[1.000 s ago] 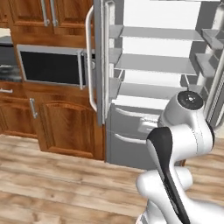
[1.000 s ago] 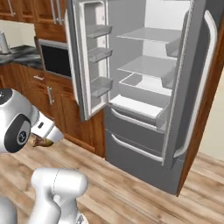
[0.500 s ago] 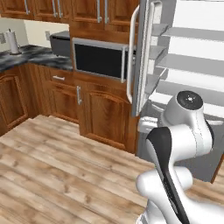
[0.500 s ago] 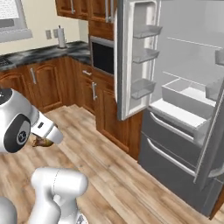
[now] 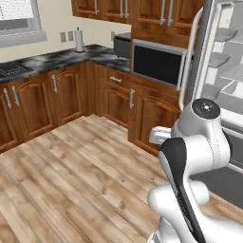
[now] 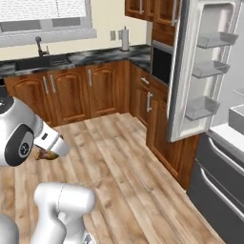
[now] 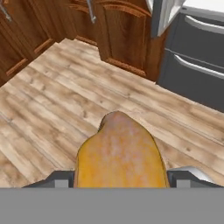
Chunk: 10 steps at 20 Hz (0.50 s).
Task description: Gather the onion and eggplant from the fridge and place them on a tray on the dining counter. Then gather the fish and chicken drumstick from the fridge and place them on the other tray.
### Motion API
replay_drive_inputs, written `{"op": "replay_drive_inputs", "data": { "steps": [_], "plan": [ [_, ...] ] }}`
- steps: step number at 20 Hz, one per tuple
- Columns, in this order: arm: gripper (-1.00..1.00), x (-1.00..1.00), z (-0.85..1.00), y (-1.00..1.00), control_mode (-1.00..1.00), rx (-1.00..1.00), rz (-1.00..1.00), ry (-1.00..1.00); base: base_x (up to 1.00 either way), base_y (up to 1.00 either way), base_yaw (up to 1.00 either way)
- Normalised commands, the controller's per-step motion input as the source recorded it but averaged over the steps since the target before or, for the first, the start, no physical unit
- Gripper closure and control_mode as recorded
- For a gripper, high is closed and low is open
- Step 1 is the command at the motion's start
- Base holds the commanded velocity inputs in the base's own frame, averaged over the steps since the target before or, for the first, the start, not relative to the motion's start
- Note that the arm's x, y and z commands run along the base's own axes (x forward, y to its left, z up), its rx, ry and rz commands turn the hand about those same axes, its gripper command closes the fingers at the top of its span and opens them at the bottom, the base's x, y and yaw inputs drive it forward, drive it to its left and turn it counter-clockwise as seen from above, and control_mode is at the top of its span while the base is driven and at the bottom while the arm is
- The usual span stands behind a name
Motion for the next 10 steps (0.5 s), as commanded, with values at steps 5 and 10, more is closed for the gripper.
{"op": "replay_drive_inputs", "data": {
  "steps": [5,10],
  "plan": [
    [1.00,0.00,0.00,0.00,1.00,0.00,0.00,0.00,-0.22,-0.06,0.53],
    [1.00,0.00,0.00,0.00,1.00,0.00,0.00,0.00,-0.20,0.00,0.54]
  ]
}}
